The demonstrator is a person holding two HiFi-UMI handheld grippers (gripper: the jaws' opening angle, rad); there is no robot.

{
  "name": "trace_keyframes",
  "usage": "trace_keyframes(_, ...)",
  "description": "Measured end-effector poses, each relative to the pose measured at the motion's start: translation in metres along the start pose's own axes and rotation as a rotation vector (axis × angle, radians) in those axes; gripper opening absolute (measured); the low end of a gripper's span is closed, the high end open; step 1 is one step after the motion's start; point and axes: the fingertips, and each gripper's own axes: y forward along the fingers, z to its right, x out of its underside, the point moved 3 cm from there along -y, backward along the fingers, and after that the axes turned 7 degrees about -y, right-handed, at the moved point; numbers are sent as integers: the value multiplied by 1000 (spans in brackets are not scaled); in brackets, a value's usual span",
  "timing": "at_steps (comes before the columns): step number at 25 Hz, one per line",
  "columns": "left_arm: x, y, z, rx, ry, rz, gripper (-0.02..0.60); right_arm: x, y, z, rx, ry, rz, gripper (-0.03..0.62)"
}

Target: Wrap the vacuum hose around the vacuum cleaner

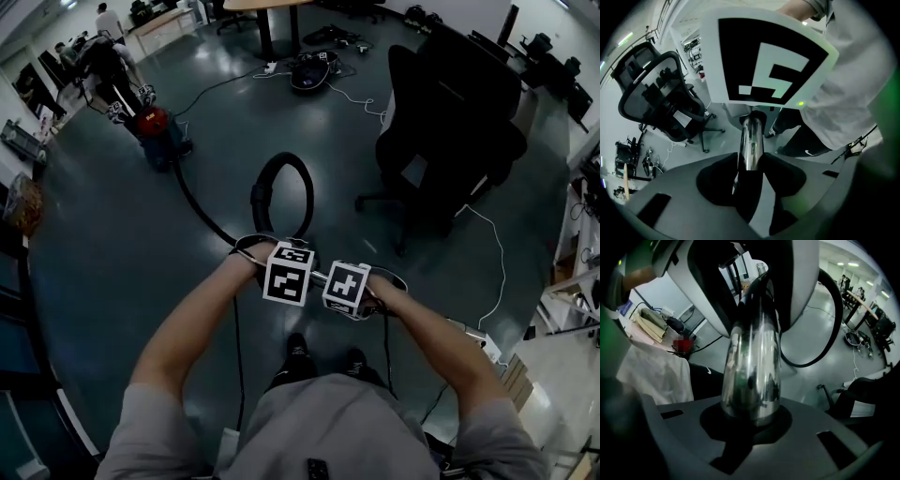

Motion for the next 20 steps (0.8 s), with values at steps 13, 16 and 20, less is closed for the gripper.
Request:
trace_keyframes(13, 41, 44, 12, 131, 211, -34, 129, -20, 8, -5, -67, 25, -126, 46)
trace_keyframes(16, 44, 41, 13, 134, 204, -26, 126, -24, 6, -8, -97, 26, -135, 46)
trace_keyframes(20, 52, 37, 12, 107, 211, -27, 123, -33, 8, -9, -117, 20, -115, 48)
